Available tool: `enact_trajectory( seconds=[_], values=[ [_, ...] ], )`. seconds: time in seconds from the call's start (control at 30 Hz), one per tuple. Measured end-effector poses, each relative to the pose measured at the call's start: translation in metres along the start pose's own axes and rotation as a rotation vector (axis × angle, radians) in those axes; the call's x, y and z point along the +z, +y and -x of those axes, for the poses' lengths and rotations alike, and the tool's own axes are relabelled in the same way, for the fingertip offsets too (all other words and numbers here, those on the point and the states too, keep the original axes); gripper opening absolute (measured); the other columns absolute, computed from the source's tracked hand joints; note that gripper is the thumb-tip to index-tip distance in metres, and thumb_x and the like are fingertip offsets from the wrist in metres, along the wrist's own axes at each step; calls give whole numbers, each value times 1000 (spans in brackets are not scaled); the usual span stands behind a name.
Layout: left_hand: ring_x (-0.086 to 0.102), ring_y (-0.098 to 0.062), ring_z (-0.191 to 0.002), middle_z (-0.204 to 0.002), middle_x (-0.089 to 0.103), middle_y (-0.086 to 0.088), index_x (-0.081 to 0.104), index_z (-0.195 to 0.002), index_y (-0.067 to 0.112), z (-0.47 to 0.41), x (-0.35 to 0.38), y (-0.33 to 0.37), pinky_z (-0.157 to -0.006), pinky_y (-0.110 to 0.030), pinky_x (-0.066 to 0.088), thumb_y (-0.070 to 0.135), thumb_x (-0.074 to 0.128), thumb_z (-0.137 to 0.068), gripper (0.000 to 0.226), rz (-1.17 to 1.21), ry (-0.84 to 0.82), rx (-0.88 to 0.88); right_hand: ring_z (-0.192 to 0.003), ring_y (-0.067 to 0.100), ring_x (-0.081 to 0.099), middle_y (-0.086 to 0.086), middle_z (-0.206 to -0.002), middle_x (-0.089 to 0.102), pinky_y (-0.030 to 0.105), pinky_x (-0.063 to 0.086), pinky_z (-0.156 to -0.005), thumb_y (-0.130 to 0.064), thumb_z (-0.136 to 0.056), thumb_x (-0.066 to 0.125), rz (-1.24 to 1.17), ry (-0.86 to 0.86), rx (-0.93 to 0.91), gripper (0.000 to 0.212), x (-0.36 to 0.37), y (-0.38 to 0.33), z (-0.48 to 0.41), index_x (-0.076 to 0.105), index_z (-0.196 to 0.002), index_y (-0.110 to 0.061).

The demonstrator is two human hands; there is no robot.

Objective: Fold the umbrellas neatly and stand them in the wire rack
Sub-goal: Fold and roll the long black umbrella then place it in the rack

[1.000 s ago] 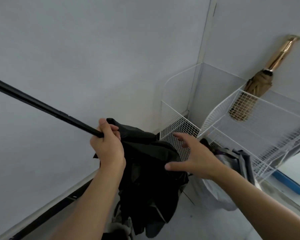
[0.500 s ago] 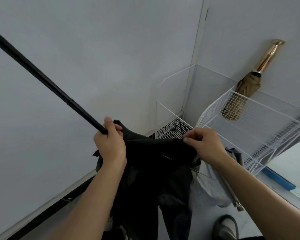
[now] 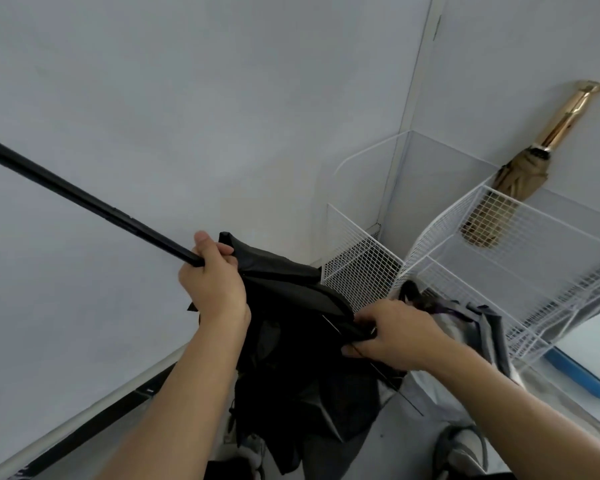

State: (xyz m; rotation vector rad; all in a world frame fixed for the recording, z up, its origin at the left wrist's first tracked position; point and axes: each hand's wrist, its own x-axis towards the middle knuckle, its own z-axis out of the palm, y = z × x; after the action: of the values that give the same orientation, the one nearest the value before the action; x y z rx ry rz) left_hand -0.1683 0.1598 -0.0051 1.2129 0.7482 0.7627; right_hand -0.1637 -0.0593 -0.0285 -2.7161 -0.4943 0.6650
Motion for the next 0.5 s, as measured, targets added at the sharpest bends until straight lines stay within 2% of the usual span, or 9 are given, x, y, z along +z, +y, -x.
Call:
enact_trajectory(
  seconds=[0.03, 0.07, 0.13, 0.17, 0.23, 0.3, 0.37, 0.43, 0.5],
  values=[
    [35, -6, -39, -46, 39, 4, 50, -61, 12, -1, -1, 0, -43, -17, 33, 39, 43, -104, 51, -2, -5, 15, -90, 16, 65, -8, -89, 67, 31, 49, -74, -54, -83, 67, 42, 76, 6, 28, 3, -5, -4, 62, -82, -26],
    [35, -6, -39, -46, 39, 3, 51, -61, 12, -1, -1, 1, -43, -17, 32, 38, 42, -104, 51, -11, -13, 29, -81, 18, 64, -5, -79, 65, 30, 47, -68, -45, -87, 66, -35, 155, 10, 27, 3, -7, -8, 59, -74, -23],
    [35, -5, -38, -47, 39, 2, 51, -62, 12, -2, -2, 2, -42, -18, 32, 38, 42, -104, 51, -43, -27, 52, -64, 18, 62, 0, -65, 64, 31, 47, -62, -31, -88, 71, -524, 246, 37, 27, -2, -6, -16, 65, -68, -14],
    [36, -5, -38, -47, 40, 3, 51, -62, 12, -2, -2, 1, -43, -18, 33, 38, 42, -104, 51, -56, -33, 67, -62, 18, 63, 5, -63, 66, 32, 50, -61, -24, -88, 73, -784, 276, 50, 22, -6, -6, -19, 70, -70, -12],
    [38, -5, -40, -46, 40, 4, 52, -61, 11, -2, -4, 0, -44, -17, 34, 37, 43, -104, 51, -69, -42, 86, -70, 23, 68, 17, -75, 72, 40, 57, -72, -16, -87, 73, -1059, 307, 74, 13, -9, -6, -24, 74, -79, -6],
    [38, -5, -41, -47, 39, 4, 52, -62, 11, -2, -7, 0, -45, -18, 35, 37, 43, -104, 51, -69, -39, 71, -81, 25, 71, 16, -88, 75, 43, 56, -85, -15, -87, 74, -1058, 337, 47, 7, -4, -7, -28, 74, -90, -9],
    [37, -6, -40, -46, 40, 4, 52, -61, 11, -5, -12, -1, -46, -20, 34, 39, 43, -104, 51, -66, -8, 39, -89, 19, 71, 2, -90, 75, 37, 56, -84, -21, -84, 78, -932, 433, 7, 12, 1, -10, -30, 72, -95, -20],
    [37, -5, -39, -45, 40, 6, 52, -61, 12, -11, -19, 1, -45, -20, 34, 40, 43, -104, 52, -53, 34, 30, -81, 9, 67, -10, -80, 71, 30, 53, -76, -29, -83, 78, -779, 592, -27, 8, 0, -14, -28, 71, -85, -26],
    [38, -5, -39, -44, 41, 7, 52, -61, 12, -17, -26, 4, -45, -18, 35, 40, 43, -104, 52, -42, 65, 41, -61, 4, 58, -13, -61, 64, 29, 48, -64, -35, -87, 73, -732, 652, -72, 21, -4, -17, -22, 69, -71, -22]
  ],
)
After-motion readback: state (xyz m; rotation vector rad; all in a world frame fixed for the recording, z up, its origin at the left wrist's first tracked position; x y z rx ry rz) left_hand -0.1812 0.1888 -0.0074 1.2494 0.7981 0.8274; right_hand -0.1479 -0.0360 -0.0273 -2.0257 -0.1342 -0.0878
